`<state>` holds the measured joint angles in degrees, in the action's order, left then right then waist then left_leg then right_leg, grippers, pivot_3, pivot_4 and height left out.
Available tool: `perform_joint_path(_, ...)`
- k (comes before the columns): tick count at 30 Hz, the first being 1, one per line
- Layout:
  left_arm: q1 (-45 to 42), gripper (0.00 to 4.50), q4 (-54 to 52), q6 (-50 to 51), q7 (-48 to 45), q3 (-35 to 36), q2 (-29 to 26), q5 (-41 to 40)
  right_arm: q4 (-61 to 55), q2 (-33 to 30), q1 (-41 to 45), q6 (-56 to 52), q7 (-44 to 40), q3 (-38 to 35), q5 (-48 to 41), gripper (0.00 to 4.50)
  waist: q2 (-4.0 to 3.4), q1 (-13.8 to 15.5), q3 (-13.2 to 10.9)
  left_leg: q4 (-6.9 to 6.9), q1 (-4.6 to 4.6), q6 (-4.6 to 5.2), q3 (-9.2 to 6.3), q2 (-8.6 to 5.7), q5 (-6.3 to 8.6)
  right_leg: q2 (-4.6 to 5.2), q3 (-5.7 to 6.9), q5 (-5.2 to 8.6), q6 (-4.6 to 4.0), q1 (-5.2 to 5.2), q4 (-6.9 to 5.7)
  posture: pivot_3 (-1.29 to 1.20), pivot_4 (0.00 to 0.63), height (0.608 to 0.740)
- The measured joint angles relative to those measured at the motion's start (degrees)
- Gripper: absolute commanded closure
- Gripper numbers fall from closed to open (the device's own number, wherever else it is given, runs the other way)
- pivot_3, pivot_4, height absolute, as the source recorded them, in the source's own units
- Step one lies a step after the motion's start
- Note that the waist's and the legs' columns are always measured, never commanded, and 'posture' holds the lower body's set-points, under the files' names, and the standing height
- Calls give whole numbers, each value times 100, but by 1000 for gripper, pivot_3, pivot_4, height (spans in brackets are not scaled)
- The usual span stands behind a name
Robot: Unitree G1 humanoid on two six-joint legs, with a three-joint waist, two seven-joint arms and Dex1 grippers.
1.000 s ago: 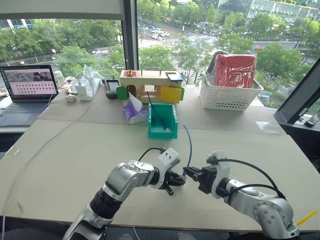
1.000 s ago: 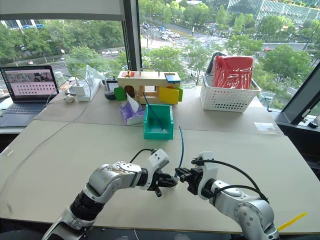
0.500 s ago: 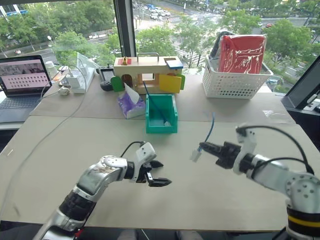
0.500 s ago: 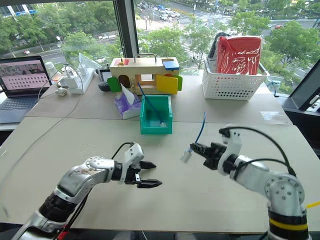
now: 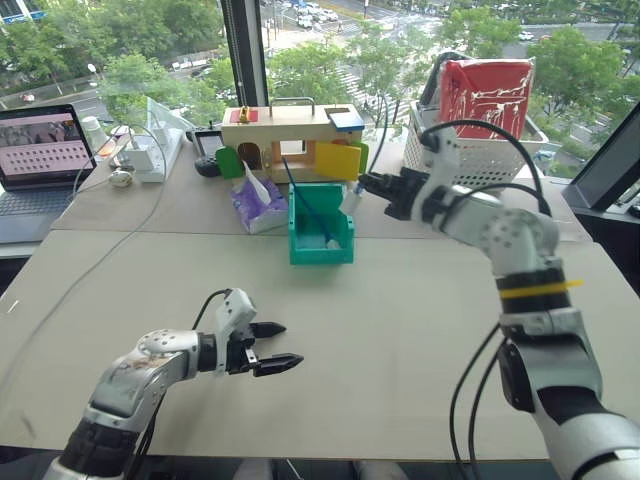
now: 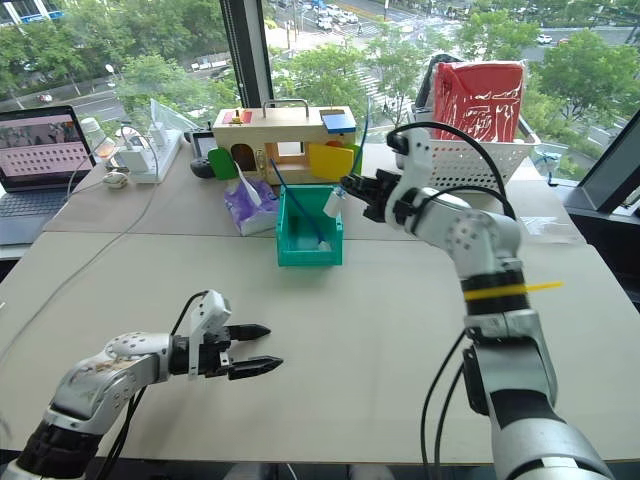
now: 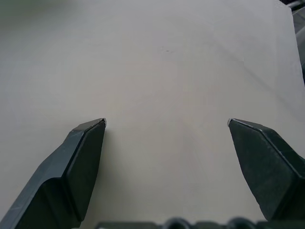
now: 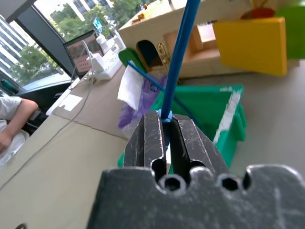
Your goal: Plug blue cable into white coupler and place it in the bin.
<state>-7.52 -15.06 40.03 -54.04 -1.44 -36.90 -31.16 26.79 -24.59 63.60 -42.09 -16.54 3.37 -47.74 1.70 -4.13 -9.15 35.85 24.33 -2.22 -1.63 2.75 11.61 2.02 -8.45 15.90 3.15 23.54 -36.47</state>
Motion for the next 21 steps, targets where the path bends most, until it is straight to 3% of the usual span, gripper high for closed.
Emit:
perform_joint_path(4,499,78,-194,-230,334,487,12,-20,2204,647,804,1182,-756,75,1144,4500,-1,-6,-1,3,14,-7,14,0,-4,5,1,-2,-6,53,-56,0,150,740)
perform_joint_path(7,563,78,-199,-320,616,654,59,77,2954,852,977,1553,-1010,41,1536,4500,-6,9,-6,8,25,-19,12,-1,-12,9,8,-5,-9,62,-65,0,150,740)
perform_joint_path(9,537,0,-165,-494,942,715,202,276,3386,995,1069,1798,-1157,1,1837,3608,-8,4,-8,13,25,-33,12,-4,-19,14,10,-6,-10,62,-70,0,150,740)
perform_joint_path(11,453,0,-137,-535,1156,705,318,401,3652,1122,1102,1935,-1264,-50,2053,3130,-8,0,-9,15,25,-37,11,-4,-22,13,11,-10,-11,61,-73,0,150,740)
perform_joint_path(17,-104,0,118,-987,1528,707,605,634,3684,1233,1205,1754,-1568,-590,2170,949,-10,9,-12,17,25,-45,4,-5,-28,14,20,-10,-12,66,-100,0,150,740)
perform_joint_path(20,-337,0,320,-1182,1558,722,708,659,3197,1082,1236,1319,-1627,-900,2030,75,-12,12,-18,18,27,-46,3,-6,-29,16,27,-10,-12,74,-115,0,150,740)
perform_joint_path(21,-413,0,393,-1265,1571,724,725,664,2887,970,1213,1087,-1666,-993,1947,75,-13,15,-21,18,27,-46,1,-6,-29,16,30,-10,-12,74,-115,0,150,740)
